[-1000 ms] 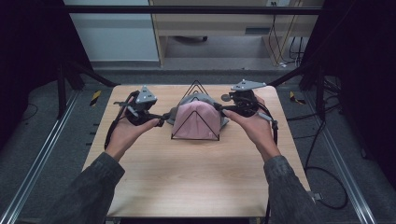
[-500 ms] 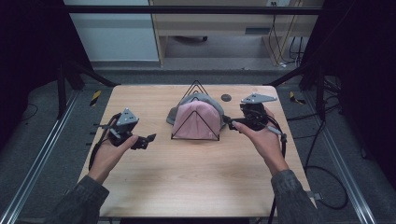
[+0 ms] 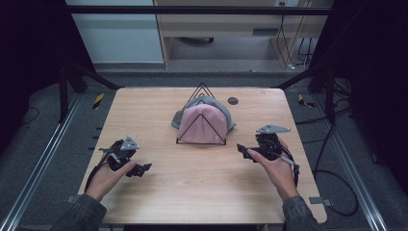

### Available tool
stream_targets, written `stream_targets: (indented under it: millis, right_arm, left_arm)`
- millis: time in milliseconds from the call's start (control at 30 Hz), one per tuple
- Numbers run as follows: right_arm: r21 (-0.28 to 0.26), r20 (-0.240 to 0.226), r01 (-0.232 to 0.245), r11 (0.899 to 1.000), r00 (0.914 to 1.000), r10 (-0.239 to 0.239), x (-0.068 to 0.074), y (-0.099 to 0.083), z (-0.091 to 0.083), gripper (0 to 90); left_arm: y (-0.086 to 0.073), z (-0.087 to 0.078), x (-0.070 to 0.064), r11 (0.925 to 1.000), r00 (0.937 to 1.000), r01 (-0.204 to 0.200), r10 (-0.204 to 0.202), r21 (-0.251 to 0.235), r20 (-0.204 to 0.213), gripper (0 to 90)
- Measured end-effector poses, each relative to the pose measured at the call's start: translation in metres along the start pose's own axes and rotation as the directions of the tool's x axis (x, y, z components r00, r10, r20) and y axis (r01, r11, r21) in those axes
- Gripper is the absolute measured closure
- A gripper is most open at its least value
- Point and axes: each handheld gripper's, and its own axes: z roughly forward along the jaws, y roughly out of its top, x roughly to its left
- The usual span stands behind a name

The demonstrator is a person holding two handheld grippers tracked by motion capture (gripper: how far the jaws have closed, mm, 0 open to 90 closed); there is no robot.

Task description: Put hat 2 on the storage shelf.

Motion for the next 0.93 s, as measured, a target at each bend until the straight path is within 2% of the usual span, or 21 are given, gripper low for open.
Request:
stream_targets:
  millis: [100, 433, 633, 700, 833, 867, 933]
  right_arm:
    - [0.027, 0.0, -0.02, 0.999, 0.9998, 0.02, 0.0, -0.013, 0.005, 11.8]
    - [0.138, 0.033, -0.026, 0.99, 0.9992, 0.022, 0.0, -0.051, 0.023, 10.3]
    - [0.19, 0.033, -0.008, 0.982, 0.9994, 0.002, 0.004, -0.061, 0.031, 9.2]
    - [0.194, 0.041, 0.01, 0.981, 0.999, -0.019, 0.006, -0.064, 0.033, 7.3]
    - [0.186, 0.062, 0.031, 0.982, 0.9971, -0.044, 0.011, -0.067, 0.035, 4.7]
    - [0.171, 0.072, 0.065, 0.983, 0.9943, -0.078, 0.014, -0.07, 0.036, 0.9]
    - [0.16, 0.075, 0.054, 0.986, 0.995, -0.067, 0.016, -0.071, 0.037, 0.3]
  left_arm:
    - [-0.006, 0.006, -0.003, 0.9997, 0.9999, -0.001, 0.0, 0.026, 0.016, 6.6]
    - [-0.013, 0.019, -0.007, 0.9969, 0.9995, 0.01, -0.012, 0.078, 0.028, 6.4]
    - [-0.015, 0.024, -0.009, 0.9951, 0.9993, 0.007, -0.011, 0.098, 0.034, 4.5]
    - [-0.017, 0.025, -0.008, 0.9952, 0.9986, 0.024, -0.028, 0.095, 0.044, 3.2]
    - [-0.02, 0.026, -0.006, 0.9959, 0.9984, 0.03, -0.034, 0.085, 0.046, 0.0]
    - [-0.02, 0.026, -0.006, 0.9963, 0.9984, 0.029, -0.033, 0.081, 0.047, 0.0]
    - [-0.021, 0.026, -0.005, 0.9966, 0.9982, 0.029, -0.033, 0.077, 0.05, 0.0]
